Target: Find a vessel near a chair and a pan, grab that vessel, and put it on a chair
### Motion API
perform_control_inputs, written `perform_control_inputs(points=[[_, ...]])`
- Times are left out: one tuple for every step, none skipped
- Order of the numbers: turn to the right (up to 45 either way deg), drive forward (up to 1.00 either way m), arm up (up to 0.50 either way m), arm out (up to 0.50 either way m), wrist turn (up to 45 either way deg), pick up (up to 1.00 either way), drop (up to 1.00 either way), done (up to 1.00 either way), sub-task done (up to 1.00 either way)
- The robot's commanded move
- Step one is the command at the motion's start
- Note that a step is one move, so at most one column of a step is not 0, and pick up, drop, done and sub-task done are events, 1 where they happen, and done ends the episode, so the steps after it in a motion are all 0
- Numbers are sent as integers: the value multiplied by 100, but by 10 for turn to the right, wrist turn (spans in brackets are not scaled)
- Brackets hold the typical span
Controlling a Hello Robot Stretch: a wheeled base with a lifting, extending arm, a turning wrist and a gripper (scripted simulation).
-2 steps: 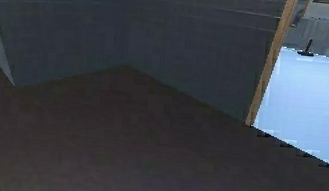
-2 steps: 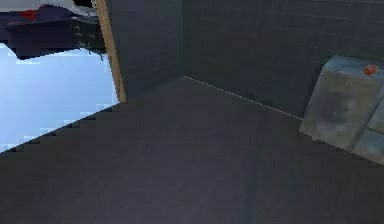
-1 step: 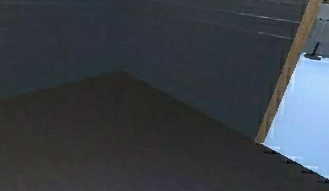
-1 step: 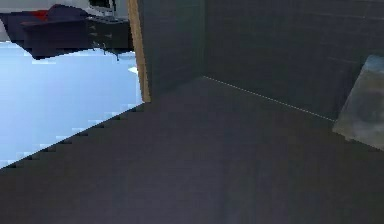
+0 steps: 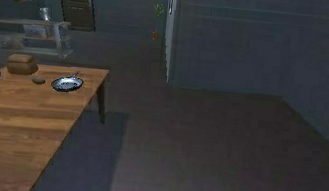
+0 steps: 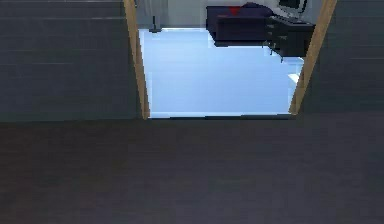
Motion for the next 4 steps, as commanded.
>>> perform_control_inputs(points=[[0, 100, 0, 0, 0, 0, 0, 0, 0], [-30, 0, 0, 0, 0, 0, 0, 0, 0], [0, 100, 0, 0, 0, 0, 0, 0, 0], [0, 30, 0, 0, 0, 0, 0, 0, 0]])
